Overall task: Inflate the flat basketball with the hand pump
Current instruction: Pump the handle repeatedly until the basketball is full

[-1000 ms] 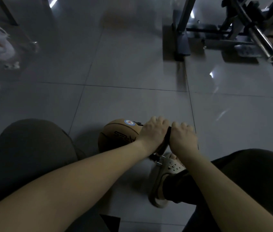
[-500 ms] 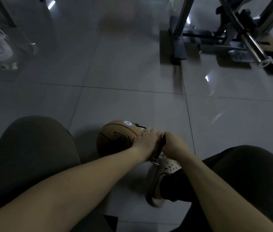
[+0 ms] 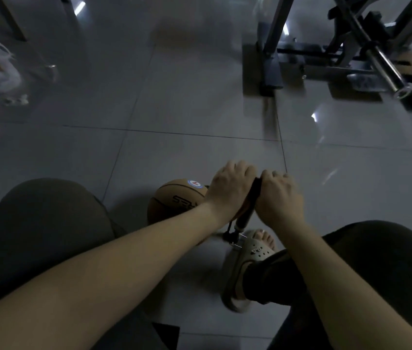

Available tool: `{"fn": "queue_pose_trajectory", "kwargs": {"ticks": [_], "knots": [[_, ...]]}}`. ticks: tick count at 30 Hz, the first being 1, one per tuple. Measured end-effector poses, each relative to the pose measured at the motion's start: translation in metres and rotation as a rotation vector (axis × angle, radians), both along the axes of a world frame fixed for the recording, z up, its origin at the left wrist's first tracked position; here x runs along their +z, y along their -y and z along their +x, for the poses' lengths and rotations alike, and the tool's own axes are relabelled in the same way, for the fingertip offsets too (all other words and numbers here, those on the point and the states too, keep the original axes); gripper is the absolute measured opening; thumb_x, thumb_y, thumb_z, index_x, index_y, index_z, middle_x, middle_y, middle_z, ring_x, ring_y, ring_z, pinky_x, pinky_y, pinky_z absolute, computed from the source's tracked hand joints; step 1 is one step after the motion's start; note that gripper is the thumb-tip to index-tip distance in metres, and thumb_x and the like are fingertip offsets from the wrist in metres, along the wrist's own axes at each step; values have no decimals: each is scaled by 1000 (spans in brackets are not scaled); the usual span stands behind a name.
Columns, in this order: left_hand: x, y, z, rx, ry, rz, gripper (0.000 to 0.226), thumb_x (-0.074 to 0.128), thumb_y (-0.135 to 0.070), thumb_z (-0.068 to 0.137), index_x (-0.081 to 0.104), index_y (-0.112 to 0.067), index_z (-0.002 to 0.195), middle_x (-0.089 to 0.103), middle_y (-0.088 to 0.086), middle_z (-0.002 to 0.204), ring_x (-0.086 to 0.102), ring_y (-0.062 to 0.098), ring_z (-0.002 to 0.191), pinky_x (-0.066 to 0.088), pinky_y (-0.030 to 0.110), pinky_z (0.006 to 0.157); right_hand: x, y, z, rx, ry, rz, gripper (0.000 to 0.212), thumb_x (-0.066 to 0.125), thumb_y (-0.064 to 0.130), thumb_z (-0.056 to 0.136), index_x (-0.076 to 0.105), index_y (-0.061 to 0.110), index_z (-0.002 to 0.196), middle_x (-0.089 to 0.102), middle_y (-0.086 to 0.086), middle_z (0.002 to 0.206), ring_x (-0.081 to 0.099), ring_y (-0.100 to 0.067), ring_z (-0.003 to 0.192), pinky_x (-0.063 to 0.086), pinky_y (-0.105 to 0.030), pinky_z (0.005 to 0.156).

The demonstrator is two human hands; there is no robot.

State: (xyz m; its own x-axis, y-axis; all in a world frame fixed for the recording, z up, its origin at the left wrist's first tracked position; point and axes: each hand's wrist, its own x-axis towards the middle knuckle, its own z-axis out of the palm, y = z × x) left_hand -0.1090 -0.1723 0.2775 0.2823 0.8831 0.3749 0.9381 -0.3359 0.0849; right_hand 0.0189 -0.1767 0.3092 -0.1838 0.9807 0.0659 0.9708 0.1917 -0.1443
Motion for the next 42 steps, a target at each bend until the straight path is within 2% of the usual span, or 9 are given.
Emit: {"fn": "queue_pose_trajectory", "kwargs": {"ticks": [5, 13, 16, 19, 23, 29, 33, 38, 42], "knots": [[-42, 0, 1, 8, -19, -135, 8, 43, -12, 81, 41, -15, 88, 52, 10, 83, 52, 28, 71, 39, 37, 52, -38, -2, -4, 33, 194, -164, 14, 41, 20, 93, 50, 13, 102, 49, -5, 94, 46, -23, 83, 39, -31, 67], [-71, 33, 7, -25, -197, -348, 26, 58, -33, 88, 49, -19, 107, 51, 7, 102, 53, 23, 90, 33, 32, 66, -52, 15, -4, -16, 202, -618, 34, 56, 21, 93, 45, 10, 124, 54, -13, 124, 53, -33, 115, 50, -42, 92], [-65, 37, 4, -57, -180, -432, 26, 47, -24, 96, 44, -17, 121, 46, 10, 115, 47, 27, 107, 38, 34, 79, -42, 21, -8, 31, 197, -663, 40, 56, 20, 94, 44, 8, 130, 54, -12, 129, 55, -32, 118, 48, -42, 93], [-45, 31, -4, -63, -155, -479, 29, 41, -18, 97, 48, -17, 125, 48, 10, 121, 47, 29, 113, 39, 37, 91, -25, 25, -12, 40, 118, -637, 31, 57, 17, 92, 51, 13, 122, 59, -9, 122, 60, -30, 110, 49, -37, 83], [6, 15, -15, -43, -9, -302, 14, 51, -16, 90, 54, -15, 103, 54, 9, 105, 55, 30, 95, 40, 38, 76, 12, 17, -11, -25, -60, -312, 13, 58, 18, 88, 48, 17, 96, 60, -6, 99, 53, -26, 82, 41, -34, 66], [47, 0, -18, -8, 148, -65, 10, 60, -19, 84, 50, -17, 86, 45, 1, 83, 40, 20, 71, 28, 30, 63, 29, 5, -10, 23, -40, 182, 15, 66, 22, 84, 53, 15, 90, 53, -3, 87, 47, -20, 79, 48, -35, 63], [-1, 6, -5, 73, 58, -114, 12, 63, -10, 81, 54, -15, 87, 55, 8, 86, 51, 26, 74, 40, 35, 57, -1, 10, -14, 8, 123, 19, 8, 57, 19, 90, 52, 17, 96, 54, -4, 94, 49, -23, 86, 39, -30, 64], [-37, 9, 4, 76, -55, -213, 16, 65, -9, 71, 55, -15, 82, 54, 7, 79, 53, 25, 67, 42, 34, 51, -26, 8, -13, -6, 134, -173, 7, 49, 16, 96, 52, 15, 102, 55, -7, 102, 52, -26, 96, 46, -33, 75], [-59, 22, 6, 39, -121, -323, 18, 68, -22, 78, 56, -17, 91, 54, 7, 84, 55, 25, 72, 43, 34, 57, -47, 9, -13, -35, 167, -399, 17, 48, 20, 98, 53, 13, 113, 55, -10, 114, 53, -29, 108, 48, -36, 84]]}}
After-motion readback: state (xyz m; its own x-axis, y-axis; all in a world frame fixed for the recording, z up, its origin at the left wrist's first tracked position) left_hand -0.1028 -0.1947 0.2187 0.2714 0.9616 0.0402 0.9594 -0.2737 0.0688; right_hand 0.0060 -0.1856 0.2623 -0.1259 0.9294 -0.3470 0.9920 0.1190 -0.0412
